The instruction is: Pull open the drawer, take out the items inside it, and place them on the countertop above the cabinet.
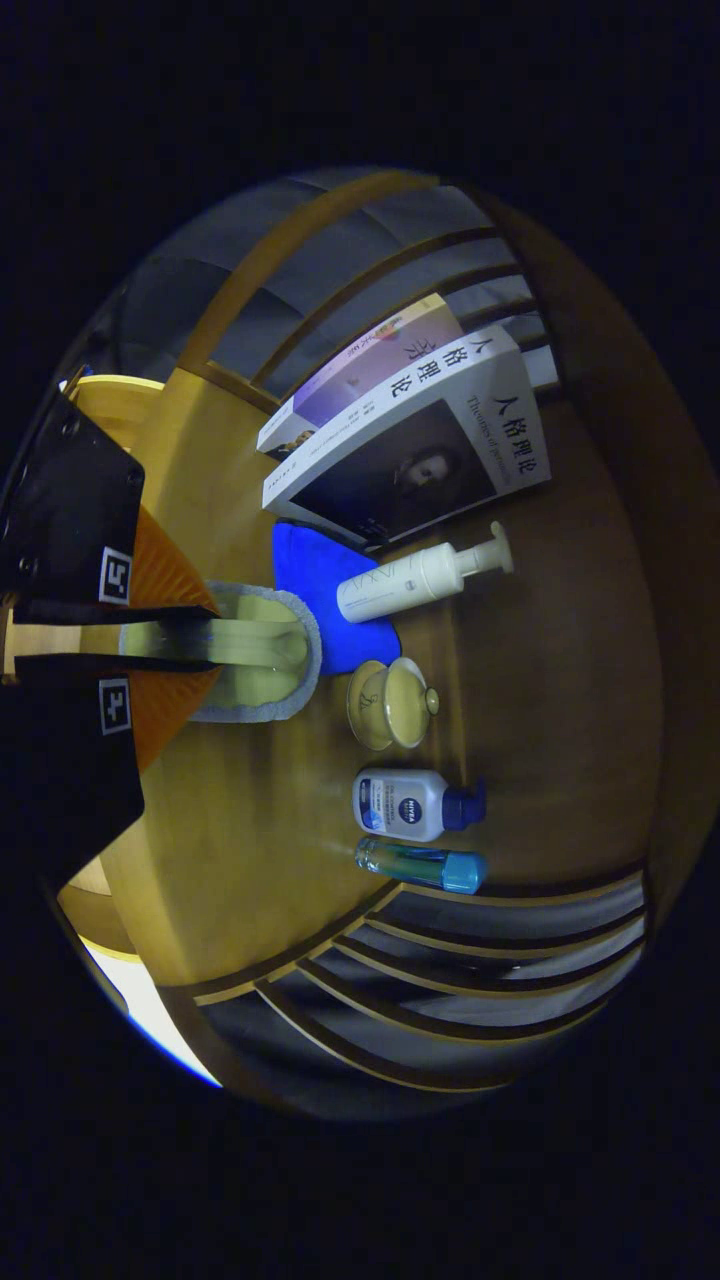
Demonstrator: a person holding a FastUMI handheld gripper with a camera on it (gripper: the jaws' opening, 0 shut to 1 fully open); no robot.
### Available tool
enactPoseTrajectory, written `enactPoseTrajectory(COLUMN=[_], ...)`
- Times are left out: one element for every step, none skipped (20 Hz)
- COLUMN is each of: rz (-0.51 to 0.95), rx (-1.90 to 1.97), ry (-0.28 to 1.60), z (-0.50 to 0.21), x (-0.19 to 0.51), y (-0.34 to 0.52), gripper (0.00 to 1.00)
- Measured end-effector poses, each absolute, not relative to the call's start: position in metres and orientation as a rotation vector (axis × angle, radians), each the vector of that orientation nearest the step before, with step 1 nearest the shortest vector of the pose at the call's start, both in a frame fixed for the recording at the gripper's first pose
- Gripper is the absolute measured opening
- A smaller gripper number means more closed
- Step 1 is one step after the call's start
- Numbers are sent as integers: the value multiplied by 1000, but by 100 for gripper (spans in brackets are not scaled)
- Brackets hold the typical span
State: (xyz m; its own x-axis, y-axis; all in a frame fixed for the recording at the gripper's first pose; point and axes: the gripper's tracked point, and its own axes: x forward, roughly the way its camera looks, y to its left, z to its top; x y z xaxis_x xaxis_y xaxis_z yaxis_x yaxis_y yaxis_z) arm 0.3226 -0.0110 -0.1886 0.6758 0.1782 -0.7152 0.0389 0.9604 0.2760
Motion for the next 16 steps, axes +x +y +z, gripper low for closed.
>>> enactPoseTrajectory(rz=[76,77,70,69,58,54,47,47,53,49,61,71,68,81,83,77], rx=[296,298,297,306,309,321,324,327,327,311,307,308,300,293,276,251], ry=[836,838,846,844,842,841,849,853,847,838,819,794,763,719,676,636], z=[-191,-194,-199,-200,-202,-203,-205,-205,-204,-204,-199,-192,-185,-179,-169,-161], x=[324,328,330,332,336,338,337,338,337,336,333,330,325,324,316,310], y=[-9,-6,-6,-5,-4,-3,-3,-3,-1,-2,-1,3,2,3,5,3], gripper=[14,16,16,16,19,19,23,23,23,23,30,47,64,81,98,98])
